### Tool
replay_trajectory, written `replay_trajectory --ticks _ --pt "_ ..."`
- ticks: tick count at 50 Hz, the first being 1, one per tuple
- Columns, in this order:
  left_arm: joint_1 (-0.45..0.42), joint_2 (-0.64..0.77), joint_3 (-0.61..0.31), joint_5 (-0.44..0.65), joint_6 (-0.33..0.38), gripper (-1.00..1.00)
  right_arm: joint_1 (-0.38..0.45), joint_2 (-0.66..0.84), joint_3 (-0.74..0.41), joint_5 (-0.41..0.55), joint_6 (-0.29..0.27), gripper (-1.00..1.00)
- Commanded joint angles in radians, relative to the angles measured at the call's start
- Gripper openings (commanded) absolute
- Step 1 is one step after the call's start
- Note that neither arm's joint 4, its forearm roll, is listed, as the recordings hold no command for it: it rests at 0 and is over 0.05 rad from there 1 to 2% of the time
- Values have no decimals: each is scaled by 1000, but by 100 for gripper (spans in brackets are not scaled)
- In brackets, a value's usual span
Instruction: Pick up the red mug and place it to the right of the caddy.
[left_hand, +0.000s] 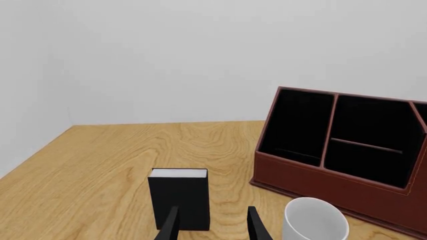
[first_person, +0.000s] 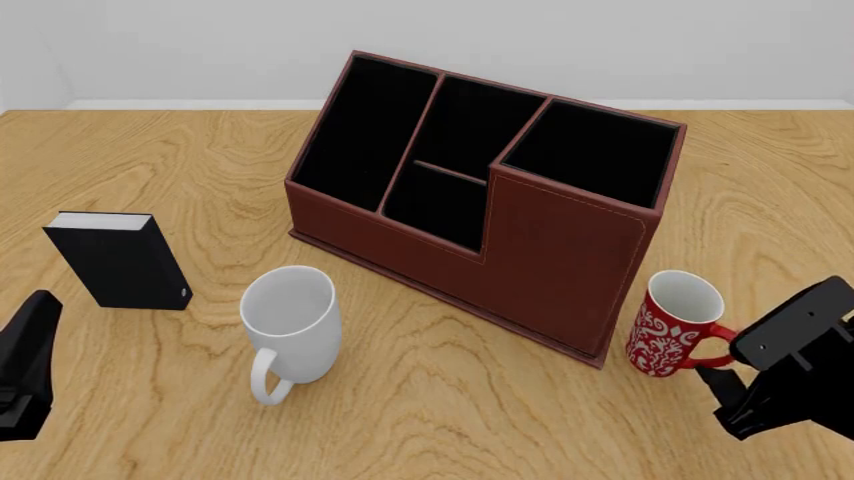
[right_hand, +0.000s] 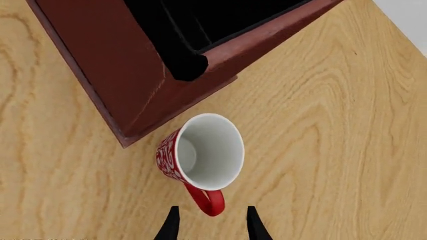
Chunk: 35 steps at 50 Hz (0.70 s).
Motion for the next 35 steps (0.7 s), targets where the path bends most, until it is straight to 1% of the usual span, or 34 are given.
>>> replay_trajectory --ticks 1,3,4,5,7,8,9,10,11,12,14,15,17,20,21,22,23,24,25,27,28,29,30,31,32,33,34,35 --pt "0 0 2 -2 1 100 -33 -170 -55 163 23 100" --pt "-1 0 6 -5 1 100 -42 -244 -82 231 27 100" --pt "-1 0 8 -8 1 100 -37 -308 -106 297 33 100" --pt "-1 0 6 -6 1 100 -45 -320 -110 307 28 100" --pt "-1 -1 2 -3 1 100 -50 -379 -143 373 38 100" --pt "-1 -1 1 -3 1 100 -56 -406 -153 397 32 100" --pt "-1 -1 0 -2 1 100 -53 -439 -165 429 32 100" --pt "0 -1 3 -6 1 100 -38 -491 -186 490 37 100" --pt "0 0 -2 -2 1 100 -41 -526 -199 519 29 100" --pt "-1 0 -4 -1 1 100 -39 -544 -219 551 40 100" --pt "-1 0 -7 2 2 100 -30 -607 -259 626 42 100" --pt "-1 -1 0 -5 2 100 -21 -630 -292 669 64 100" --pt "-2 0 -5 -1 2 100 -7 -688 -321 733 46 100" --pt "-2 0 -13 7 1 100 12 -740 -420 836 66 100" --pt "-2 0 -6 0 1 100 22 -757 -468 877 75 100" --pt "-2 0 -4 -1 1 100 32 -761 -490 897 87 100" --pt "-3 -1 0 -4 2 100 66 -773 -529 945 111 100" --pt "-3 -1 3 -7 2 100 53 -781 -532 959 92 100" --pt "-3 -1 2 -6 1 100 23 -798 -521 959 51 100" --pt "-3 0 -4 -1 1 100 43 -813 -562 1005 61 100" --pt "-3 0 -7 2 1 100 38 -825 -598 1027 47 100" --pt "-3 0 -6 0 1 100 45 -824 -636 1049 55 100" --pt "-3 -1 0 -5 2 100 88 -835 -699 1105 59 100" --pt "-4 0 -2 -4 3 100 59 -847 -701 1106 22 100" --pt "-5 -1 0 -6 4 100 47 -846 -712 1107 17 100" --pt "-6 -1 9 -14 5 100 69 -838 -741 1107 25 100" --pt "-5 -1 3 -7 4 100 58 -847 -755 1107 1 100" --pt "-5 0 -1 -3 4 100 55 -844 -765 1107 4 100"
